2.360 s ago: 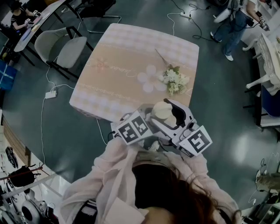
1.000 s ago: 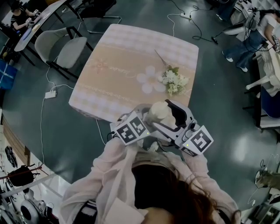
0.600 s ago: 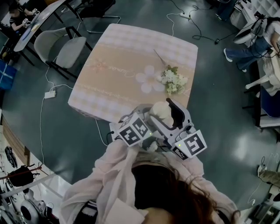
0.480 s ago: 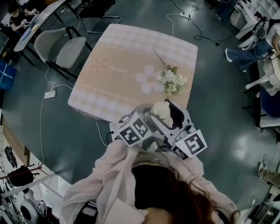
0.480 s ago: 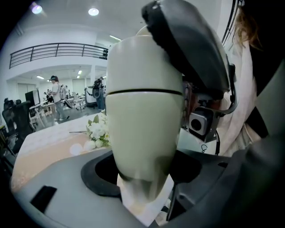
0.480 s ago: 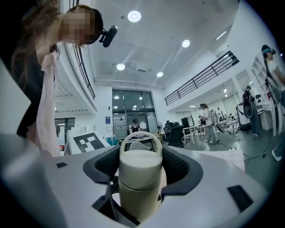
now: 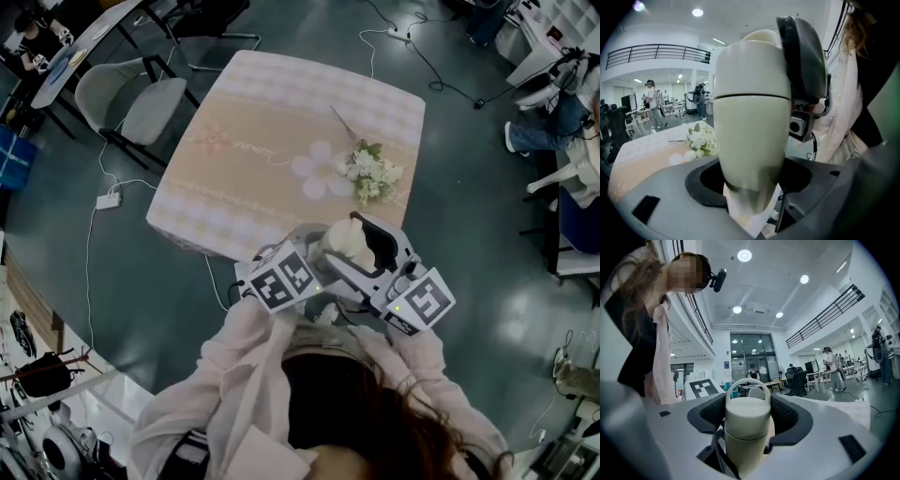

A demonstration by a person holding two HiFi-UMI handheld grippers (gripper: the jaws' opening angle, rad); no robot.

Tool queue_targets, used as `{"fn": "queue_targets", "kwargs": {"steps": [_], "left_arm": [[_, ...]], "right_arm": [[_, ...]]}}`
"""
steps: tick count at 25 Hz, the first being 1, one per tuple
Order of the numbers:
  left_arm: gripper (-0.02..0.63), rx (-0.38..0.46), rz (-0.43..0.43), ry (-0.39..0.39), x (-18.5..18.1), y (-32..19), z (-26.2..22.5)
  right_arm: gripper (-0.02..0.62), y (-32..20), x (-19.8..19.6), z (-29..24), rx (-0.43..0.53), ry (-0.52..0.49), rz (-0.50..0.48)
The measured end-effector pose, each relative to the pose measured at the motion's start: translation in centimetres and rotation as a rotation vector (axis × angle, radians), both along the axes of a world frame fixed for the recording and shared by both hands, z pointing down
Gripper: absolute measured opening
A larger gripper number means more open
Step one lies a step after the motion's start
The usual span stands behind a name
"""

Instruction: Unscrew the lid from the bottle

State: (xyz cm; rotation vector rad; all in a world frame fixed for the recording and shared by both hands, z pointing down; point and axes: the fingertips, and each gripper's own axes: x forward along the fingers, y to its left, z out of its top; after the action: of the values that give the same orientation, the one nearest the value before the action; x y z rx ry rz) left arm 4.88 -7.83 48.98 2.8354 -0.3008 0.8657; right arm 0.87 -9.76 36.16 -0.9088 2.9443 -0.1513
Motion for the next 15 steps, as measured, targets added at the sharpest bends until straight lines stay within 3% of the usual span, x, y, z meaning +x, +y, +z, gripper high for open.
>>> {"fn": "queue_targets", "kwargs": {"steps": [5, 15], "left_arm": [[0.316, 0.034, 0.050, 0.013, -0.1, 0.4, -0.6], [0.316, 0.055, 0.192, 0.017, -0.2, 2.3, -1.0]], "right_arm": [[0.305, 1.0, -0.6, -0.5, 0.047, 0.022, -0.159], [0.304, 3.2, -1.2, -1.7, 0.079, -0.024, -0.415]]}}
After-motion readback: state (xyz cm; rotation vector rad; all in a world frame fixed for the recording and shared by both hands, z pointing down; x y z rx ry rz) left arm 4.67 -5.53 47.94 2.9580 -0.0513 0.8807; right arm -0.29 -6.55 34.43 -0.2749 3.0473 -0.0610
